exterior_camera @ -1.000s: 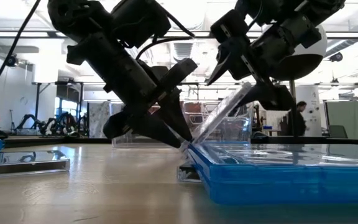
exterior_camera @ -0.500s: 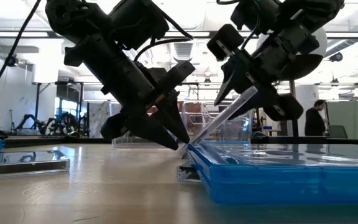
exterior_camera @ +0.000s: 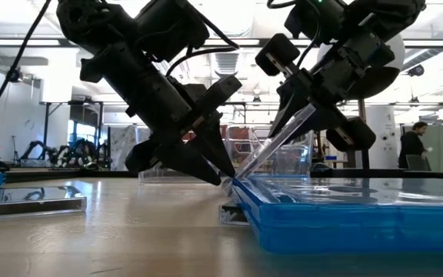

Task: Pick & place jewel cases by type
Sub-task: Put the right black CD case into the left transparent bin

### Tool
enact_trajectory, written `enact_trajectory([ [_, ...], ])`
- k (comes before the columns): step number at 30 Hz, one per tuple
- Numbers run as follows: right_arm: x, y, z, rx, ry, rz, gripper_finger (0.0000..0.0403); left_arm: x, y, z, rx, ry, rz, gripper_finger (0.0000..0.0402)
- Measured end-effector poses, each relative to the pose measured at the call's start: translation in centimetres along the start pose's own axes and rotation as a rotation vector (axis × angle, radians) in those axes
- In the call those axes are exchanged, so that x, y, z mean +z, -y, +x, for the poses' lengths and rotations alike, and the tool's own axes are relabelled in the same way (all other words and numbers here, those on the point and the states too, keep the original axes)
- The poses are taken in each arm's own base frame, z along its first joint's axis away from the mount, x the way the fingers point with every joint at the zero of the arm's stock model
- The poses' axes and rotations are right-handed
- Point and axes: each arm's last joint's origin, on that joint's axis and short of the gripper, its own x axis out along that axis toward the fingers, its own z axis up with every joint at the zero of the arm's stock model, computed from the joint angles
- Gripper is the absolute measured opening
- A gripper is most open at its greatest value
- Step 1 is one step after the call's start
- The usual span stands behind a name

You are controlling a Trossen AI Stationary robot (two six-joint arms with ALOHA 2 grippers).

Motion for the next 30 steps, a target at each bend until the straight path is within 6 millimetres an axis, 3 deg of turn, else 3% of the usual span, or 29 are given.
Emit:
enact_trajectory([
  [11, 0.0, -0.2, -0.4, 0.014, -0.001, 0.003, 0.0038, -0.2, 1.2, -1.7, -0.056, -0.006, 0.076, 0.0103],
  [19, -0.3, -1.1, -3.3, 0.047, -0.03, -0.049, 0.0038, 0.4, 1.5, -4.3, 0.025, 0.089, 0.12, 0.0103],
  [24, -0.3, -2.0, -6.1, 0.115, 0.012, -0.084, 0.0038, 2.0, 1.6, -7.6, 0.059, 0.141, 0.094, 0.0103],
  [30, 1.2, -3.1, -8.1, 0.235, 0.191, -0.076, 0.0038, 4.3, 1.9, -14.0, -0.026, 0.19, 0.095, 0.0103],
])
